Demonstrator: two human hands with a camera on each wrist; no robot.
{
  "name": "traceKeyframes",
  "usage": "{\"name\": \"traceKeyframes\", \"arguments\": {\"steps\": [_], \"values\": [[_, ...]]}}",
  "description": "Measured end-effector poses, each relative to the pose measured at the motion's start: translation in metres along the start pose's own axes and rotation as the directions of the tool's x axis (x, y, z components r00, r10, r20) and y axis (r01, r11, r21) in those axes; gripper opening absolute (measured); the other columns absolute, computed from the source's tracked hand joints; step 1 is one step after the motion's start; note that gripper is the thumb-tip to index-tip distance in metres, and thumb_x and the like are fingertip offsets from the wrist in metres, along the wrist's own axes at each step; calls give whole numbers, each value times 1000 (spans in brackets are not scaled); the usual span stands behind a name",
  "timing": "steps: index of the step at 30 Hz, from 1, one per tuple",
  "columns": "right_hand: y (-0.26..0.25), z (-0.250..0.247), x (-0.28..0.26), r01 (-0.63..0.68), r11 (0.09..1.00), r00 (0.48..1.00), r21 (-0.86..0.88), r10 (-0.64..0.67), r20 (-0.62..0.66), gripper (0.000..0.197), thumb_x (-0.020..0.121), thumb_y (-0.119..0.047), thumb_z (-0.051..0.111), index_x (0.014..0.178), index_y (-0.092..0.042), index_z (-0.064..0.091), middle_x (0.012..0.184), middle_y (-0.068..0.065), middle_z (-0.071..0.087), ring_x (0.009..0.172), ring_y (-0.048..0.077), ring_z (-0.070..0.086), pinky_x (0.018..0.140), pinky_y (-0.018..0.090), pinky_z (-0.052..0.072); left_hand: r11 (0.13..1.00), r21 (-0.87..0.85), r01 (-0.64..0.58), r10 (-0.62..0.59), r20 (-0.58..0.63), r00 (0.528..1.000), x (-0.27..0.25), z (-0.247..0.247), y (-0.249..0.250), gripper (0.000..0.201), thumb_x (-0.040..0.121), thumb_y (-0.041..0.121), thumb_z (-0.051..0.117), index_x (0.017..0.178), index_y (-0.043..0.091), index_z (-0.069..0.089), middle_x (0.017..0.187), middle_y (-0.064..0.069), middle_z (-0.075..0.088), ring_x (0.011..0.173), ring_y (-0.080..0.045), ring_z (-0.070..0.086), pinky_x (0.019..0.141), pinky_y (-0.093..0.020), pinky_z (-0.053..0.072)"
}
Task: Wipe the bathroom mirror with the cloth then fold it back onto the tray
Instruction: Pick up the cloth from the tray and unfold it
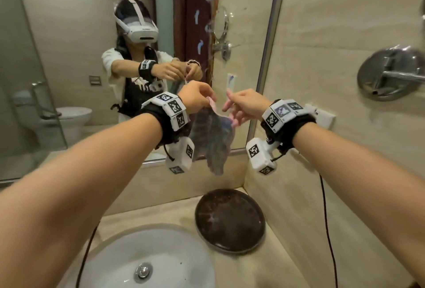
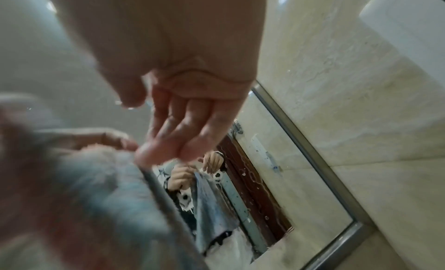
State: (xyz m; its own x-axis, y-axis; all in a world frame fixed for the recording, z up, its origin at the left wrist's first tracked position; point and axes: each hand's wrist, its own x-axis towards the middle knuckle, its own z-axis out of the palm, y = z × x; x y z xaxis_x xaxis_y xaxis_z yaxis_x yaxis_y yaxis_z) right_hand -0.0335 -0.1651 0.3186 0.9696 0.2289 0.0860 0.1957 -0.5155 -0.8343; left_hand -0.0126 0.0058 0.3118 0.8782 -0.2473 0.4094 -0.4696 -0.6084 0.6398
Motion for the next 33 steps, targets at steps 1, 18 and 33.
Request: {"name": "traceKeyframes", "arguments": {"steps": [1, 18, 33], "values": [[1, 4, 2, 31, 999, 999, -43, -33, -37, 31, 96, -36, 46, 82, -11, 59, 64, 6, 59, 48, 11, 56, 47, 19, 47, 1000, 15, -20, 19, 25, 1000, -1, -5, 4, 17, 80, -4, 60, 91, 3, 71, 71, -5, 63, 59, -3, 52, 62, -18, 42], [-9, 13, 6, 52, 997, 977, -52, -40, 208, 20, 85, -16, 65, 68, -15, 56, 70, 0, 56, 70, 11, 54, 69, 21, 48, 993, 34, -113, 111, 57, 992, -9, -67, -7, 23, 79, -11, 60, 87, 7, 72, 80, -2, 68, 70, -6, 60, 70, -17, 50], [-51, -1, -5, 17, 972, 996, -236, 4, 86, 18, 89, -26, 60, 74, -17, 62, 81, 2, 59, 85, 18, 56, 82, 32, 47, 990, 50, -134, 136, -39, 990, -15, -75, -24, 15, 78, -1, 68, 91, 5, 73, 72, 1, 65, 58, 6, 55, 66, -21, 46]]}}
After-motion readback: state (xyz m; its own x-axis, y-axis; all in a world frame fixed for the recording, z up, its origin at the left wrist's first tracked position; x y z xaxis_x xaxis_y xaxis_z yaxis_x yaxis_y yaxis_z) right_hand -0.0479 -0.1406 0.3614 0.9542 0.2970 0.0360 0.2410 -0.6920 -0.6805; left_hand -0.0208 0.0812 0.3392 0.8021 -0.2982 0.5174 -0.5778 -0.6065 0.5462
